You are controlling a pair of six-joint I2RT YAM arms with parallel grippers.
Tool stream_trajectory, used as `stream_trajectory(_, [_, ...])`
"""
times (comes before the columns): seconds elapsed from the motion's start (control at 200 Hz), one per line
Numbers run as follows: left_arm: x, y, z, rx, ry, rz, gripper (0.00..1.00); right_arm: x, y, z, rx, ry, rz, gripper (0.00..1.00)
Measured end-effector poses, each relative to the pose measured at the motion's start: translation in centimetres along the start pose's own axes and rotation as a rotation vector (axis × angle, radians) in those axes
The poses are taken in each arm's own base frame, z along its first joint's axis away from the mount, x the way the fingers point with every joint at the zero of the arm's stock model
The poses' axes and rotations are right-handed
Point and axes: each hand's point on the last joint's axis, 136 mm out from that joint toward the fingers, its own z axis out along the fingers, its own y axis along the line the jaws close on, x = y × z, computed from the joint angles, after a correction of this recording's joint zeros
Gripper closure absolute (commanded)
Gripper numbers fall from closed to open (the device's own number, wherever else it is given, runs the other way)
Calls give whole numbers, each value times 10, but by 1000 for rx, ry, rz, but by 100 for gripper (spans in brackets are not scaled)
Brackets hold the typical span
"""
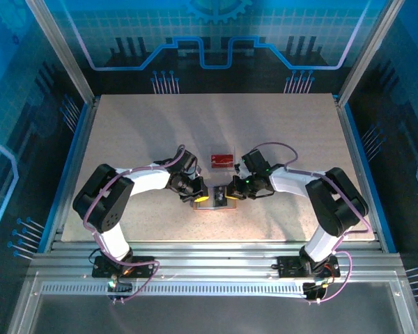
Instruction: Take the credit cards out of the card holder
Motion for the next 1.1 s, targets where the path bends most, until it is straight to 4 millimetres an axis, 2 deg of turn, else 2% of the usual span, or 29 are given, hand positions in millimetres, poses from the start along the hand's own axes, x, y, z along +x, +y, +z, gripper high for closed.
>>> stream_trajectory(1.101, [-1,-1,-1,-3,-3,-3,87,-1,-5,-9,51,-7,-7,95])
